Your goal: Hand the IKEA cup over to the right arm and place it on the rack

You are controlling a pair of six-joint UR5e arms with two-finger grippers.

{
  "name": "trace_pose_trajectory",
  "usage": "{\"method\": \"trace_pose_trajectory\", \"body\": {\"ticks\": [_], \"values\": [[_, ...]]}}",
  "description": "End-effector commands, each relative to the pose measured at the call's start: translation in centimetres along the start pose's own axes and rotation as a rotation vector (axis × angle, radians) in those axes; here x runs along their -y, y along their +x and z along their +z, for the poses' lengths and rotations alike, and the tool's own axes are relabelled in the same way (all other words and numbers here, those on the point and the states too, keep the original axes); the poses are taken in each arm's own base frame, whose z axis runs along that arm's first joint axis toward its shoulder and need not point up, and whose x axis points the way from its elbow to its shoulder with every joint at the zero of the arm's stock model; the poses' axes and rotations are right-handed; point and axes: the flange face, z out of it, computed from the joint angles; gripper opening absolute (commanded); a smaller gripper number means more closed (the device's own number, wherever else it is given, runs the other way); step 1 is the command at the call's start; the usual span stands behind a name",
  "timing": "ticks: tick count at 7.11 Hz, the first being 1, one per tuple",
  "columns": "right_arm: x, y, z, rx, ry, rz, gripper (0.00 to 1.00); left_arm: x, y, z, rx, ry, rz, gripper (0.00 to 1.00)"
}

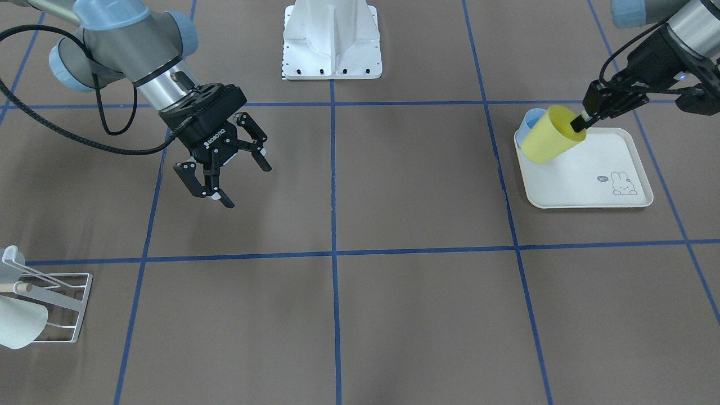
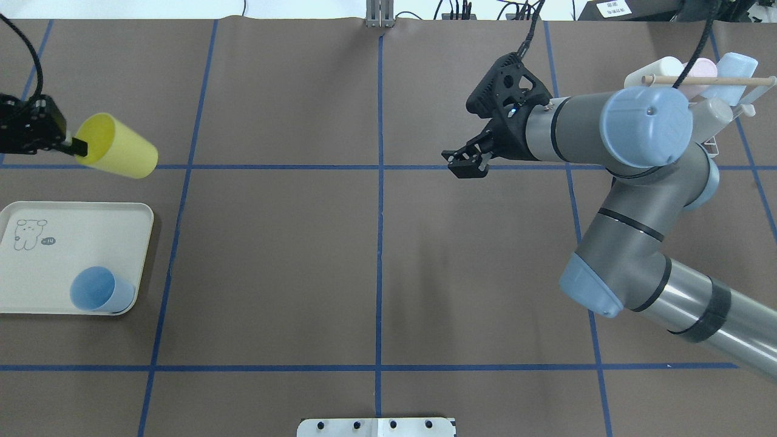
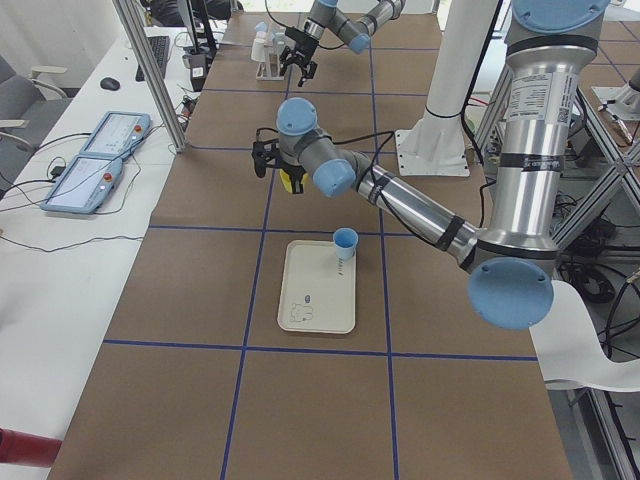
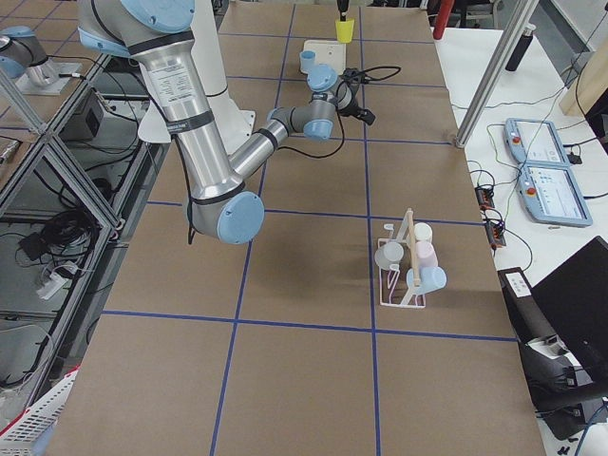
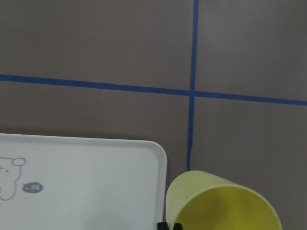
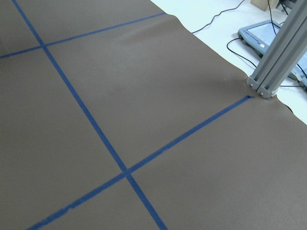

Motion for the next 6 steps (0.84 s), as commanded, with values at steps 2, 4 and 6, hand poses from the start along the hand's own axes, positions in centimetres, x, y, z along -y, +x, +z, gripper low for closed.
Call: {"method": "trace_pose_trajectory", "body": {"ticks": [2,4,6], "values": [[2.8,-4.6,1.5,-0.017,0.134,-0.030,1.00,0.1,11.0,-0.7,-0.121,-0.101,-0.170,0.00],[2.4,-8.5,2.4,-0.049,0.309,-0.026,1.00,-0.6,15.3,1.9,-0.135,-0.162,-0.193,0.00],[3.4,-12.7,5.3,-0.043,0.414,-0.002,0.99,-1.3,17.1,3.8,-0.163,-0.197,-0.193,0.00]]}}
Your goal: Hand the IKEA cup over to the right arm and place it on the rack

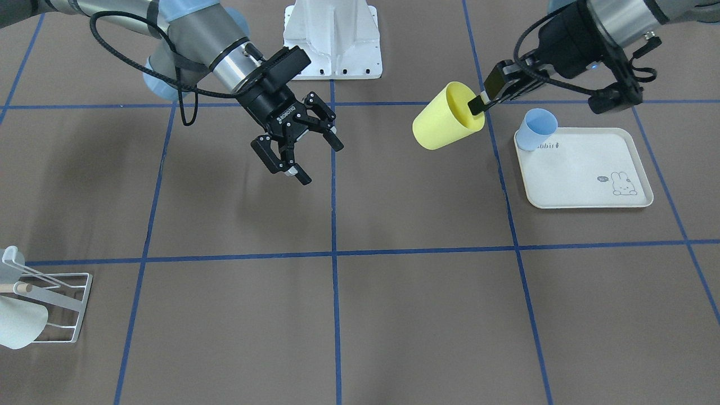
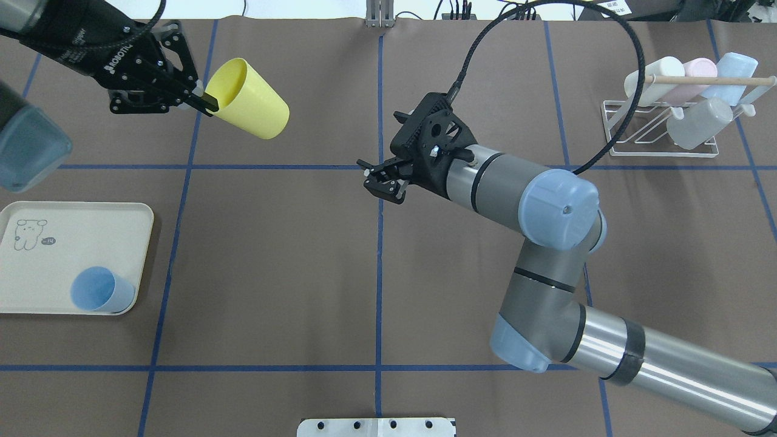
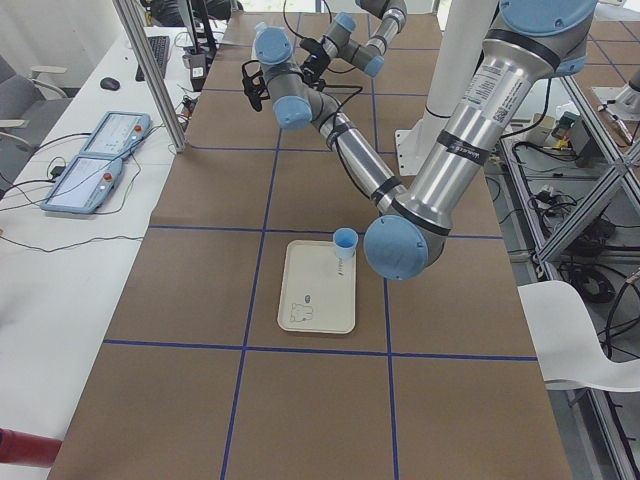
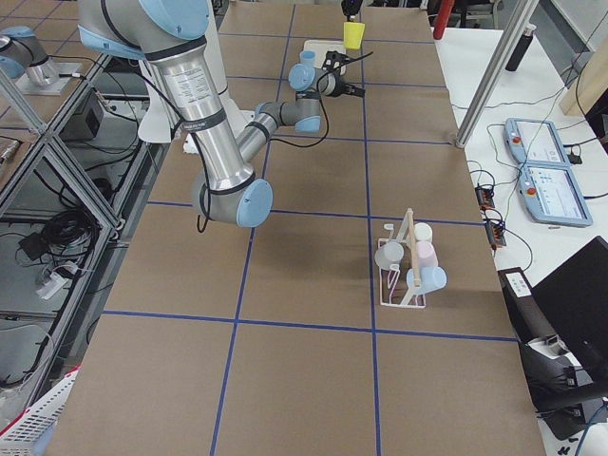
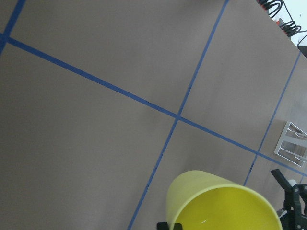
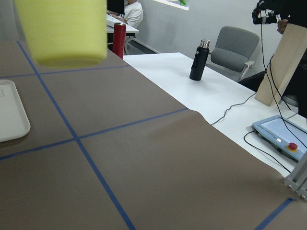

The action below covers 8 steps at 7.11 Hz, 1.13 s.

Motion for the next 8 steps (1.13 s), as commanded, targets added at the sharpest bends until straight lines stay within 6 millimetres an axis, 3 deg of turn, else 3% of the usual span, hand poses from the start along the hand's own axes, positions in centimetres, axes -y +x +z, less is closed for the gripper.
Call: {"method": "trace_pose_trajectory", "body": {"ticks": [1,2,8], "values": [[-0.1,-3.7,1.5,0.000,0.088,0.028,0.99,-0.5,1.2,2.3,-0.017,-0.038,0.007,0.00],[0.0,-4.7,1.4,0.007,0.105,0.036,0.99,-1.0,1.6,3.5,-0.011,-0.055,0.015,0.00],[1.6,-5.4,0.9,0.014,0.145,-0.051,0.99,-1.9,2.3,7.2,0.014,-0.101,0.022,0.00]]}}
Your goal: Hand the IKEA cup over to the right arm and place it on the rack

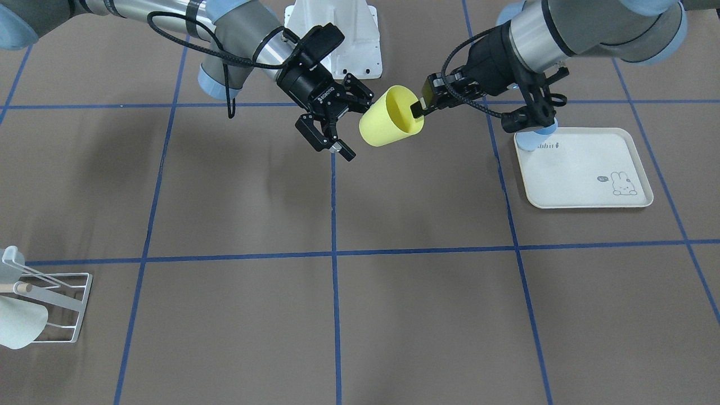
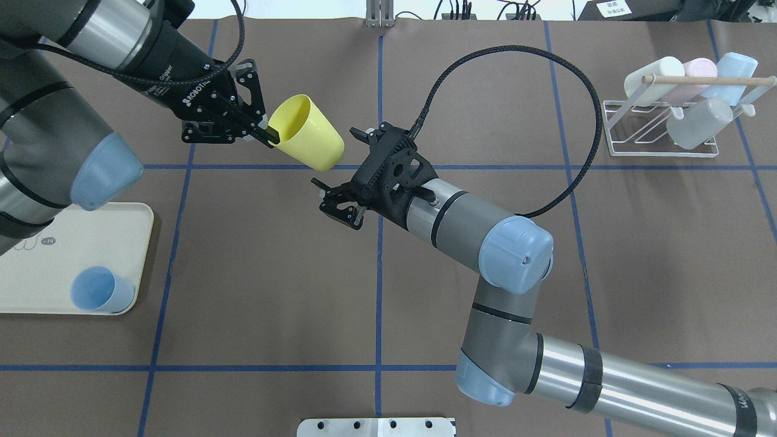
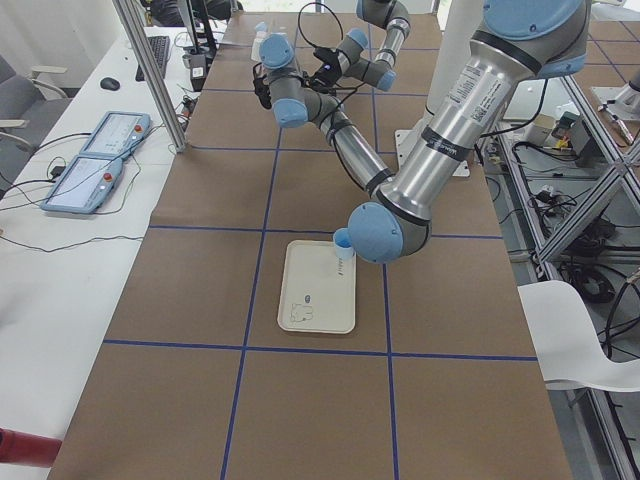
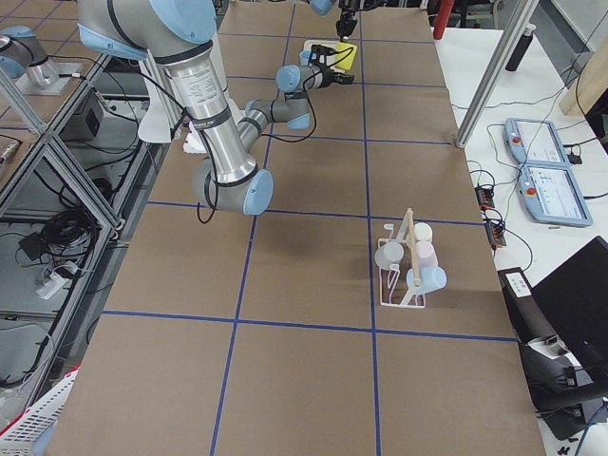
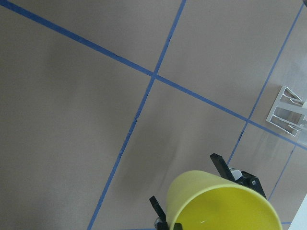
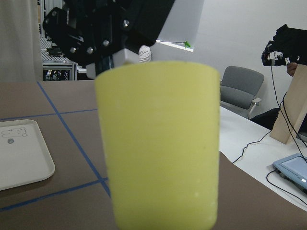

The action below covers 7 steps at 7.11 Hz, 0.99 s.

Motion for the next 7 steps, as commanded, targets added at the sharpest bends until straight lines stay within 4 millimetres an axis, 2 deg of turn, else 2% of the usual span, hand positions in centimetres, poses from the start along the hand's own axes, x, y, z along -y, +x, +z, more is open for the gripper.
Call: {"method": "trace_pose_trajectory", "body": {"ticks": [1,4,7], "values": [[0.6,-0.2,0.0,0.004,0.011,-0.029,0.99,-0.1,0.1,0.7,0.006,-0.010,-0.001,0.00],[1.4,-0.3,0.1,0.003,0.023,-0.035,0.99,0.0,0.8,1.9,0.013,-0.022,0.005,0.00],[1.7,-0.3,0.1,-0.008,0.030,-0.041,0.74,-0.1,1.0,1.8,0.010,-0.024,0.008,0.00]]}}
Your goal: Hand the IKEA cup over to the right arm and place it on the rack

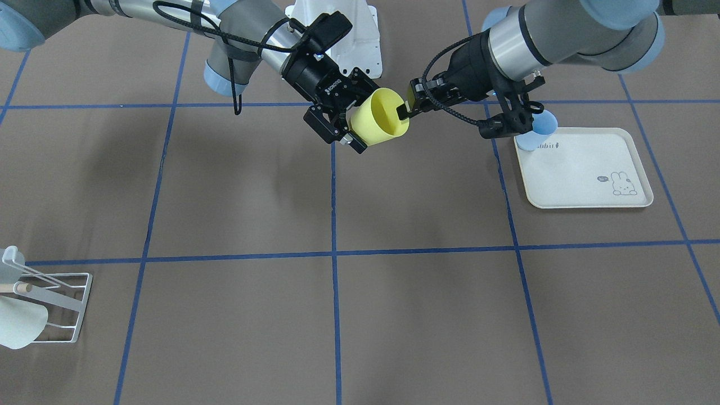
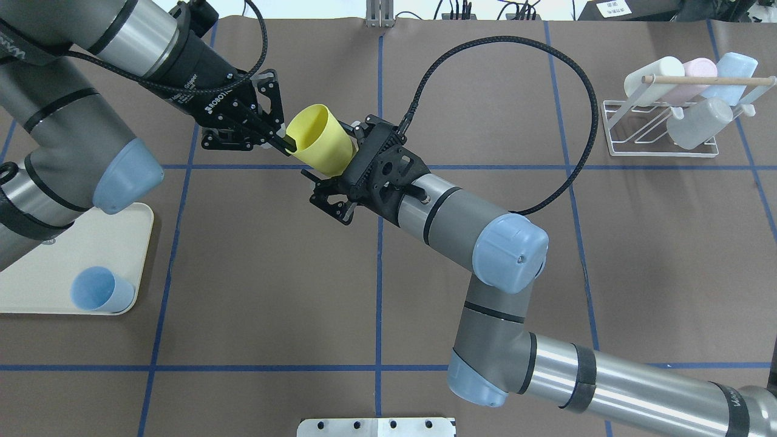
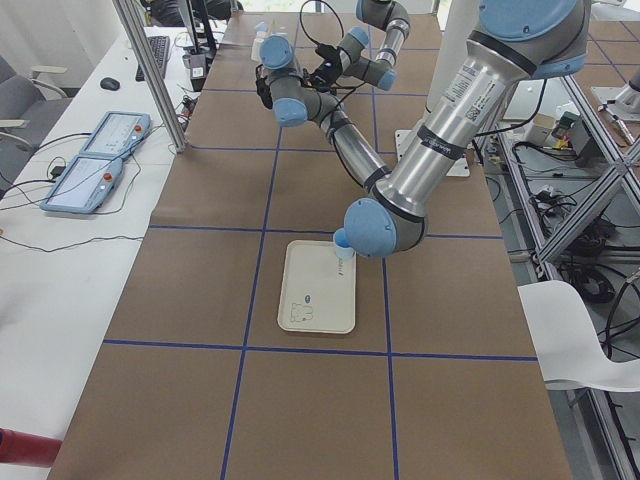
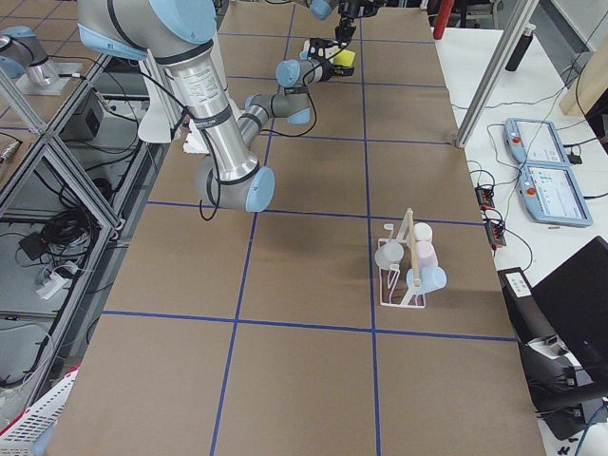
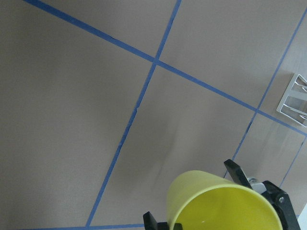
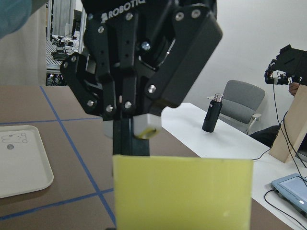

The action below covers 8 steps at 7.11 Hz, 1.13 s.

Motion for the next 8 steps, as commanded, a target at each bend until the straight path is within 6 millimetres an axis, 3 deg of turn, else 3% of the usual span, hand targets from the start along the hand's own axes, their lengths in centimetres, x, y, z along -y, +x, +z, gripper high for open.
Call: {"method": "trace_pose_trajectory", "body": {"ticks": [1,2,3,6,7,8], "values": [[0.1,0.1,0.0,-0.009,0.002,-0.001,0.68,-0.1,0.3,0.0,-0.002,0.000,0.004,0.00],[0.0,0.1,-0.1,-0.012,0.003,-0.003,0.65,-0.2,0.7,0.0,-0.006,-0.003,0.012,0.28],[-0.3,0.1,-0.1,-0.013,-0.003,-0.004,0.64,-0.3,1.0,0.0,-0.007,-0.001,0.015,0.99],[-0.2,1.1,0.1,-0.027,-0.018,-0.061,0.63,0.9,0.8,-2.0,-0.017,0.037,0.057,1.00],[0.2,3.1,0.1,-0.062,-0.070,-0.086,0.63,1.7,0.4,-2.7,-0.023,0.107,0.083,1.00],[1.6,4.5,0.1,-0.102,-0.172,-0.119,0.63,3.3,-2.3,-2.4,-0.003,0.205,0.094,1.00]]}}
